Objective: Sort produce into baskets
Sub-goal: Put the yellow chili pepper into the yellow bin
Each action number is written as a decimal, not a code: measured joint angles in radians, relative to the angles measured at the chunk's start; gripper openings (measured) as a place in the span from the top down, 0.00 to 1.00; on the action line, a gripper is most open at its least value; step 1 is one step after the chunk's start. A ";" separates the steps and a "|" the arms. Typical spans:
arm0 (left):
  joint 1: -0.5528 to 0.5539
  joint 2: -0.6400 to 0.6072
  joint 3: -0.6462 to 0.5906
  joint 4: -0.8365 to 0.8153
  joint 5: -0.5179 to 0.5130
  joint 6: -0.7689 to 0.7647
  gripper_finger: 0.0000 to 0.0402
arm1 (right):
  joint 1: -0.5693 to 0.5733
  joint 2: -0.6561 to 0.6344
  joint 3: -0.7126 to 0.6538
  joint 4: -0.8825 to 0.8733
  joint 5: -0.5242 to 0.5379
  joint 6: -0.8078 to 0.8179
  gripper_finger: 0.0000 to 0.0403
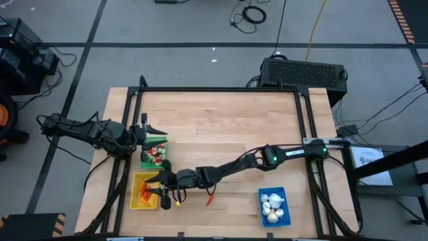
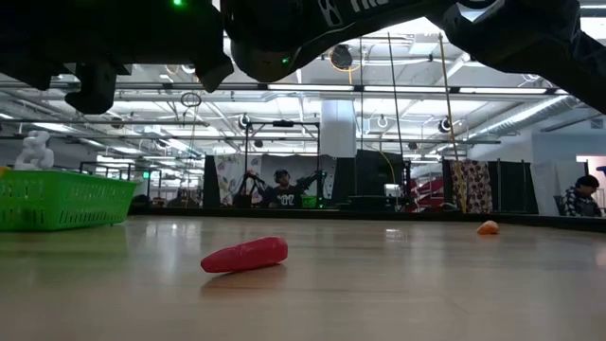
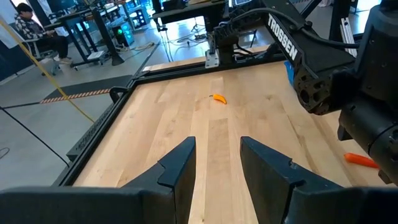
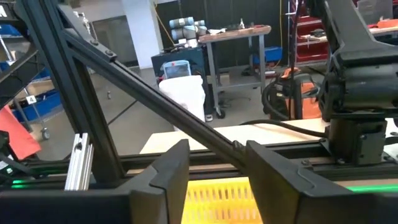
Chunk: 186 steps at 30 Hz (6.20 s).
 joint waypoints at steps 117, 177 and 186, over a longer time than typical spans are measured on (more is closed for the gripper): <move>-0.001 0.221 0.000 0.176 0.135 0.008 0.67 | -0.286 -1.300 -1.550 -1.246 0.025 1.460 0.59; -0.001 0.221 0.000 0.179 0.135 0.008 0.67 | -0.296 -1.201 -1.550 -1.168 -0.034 0.735 0.59; -0.001 0.221 0.000 0.179 0.135 0.009 0.67 | -0.348 -1.201 -1.467 -1.255 -0.040 0.632 0.59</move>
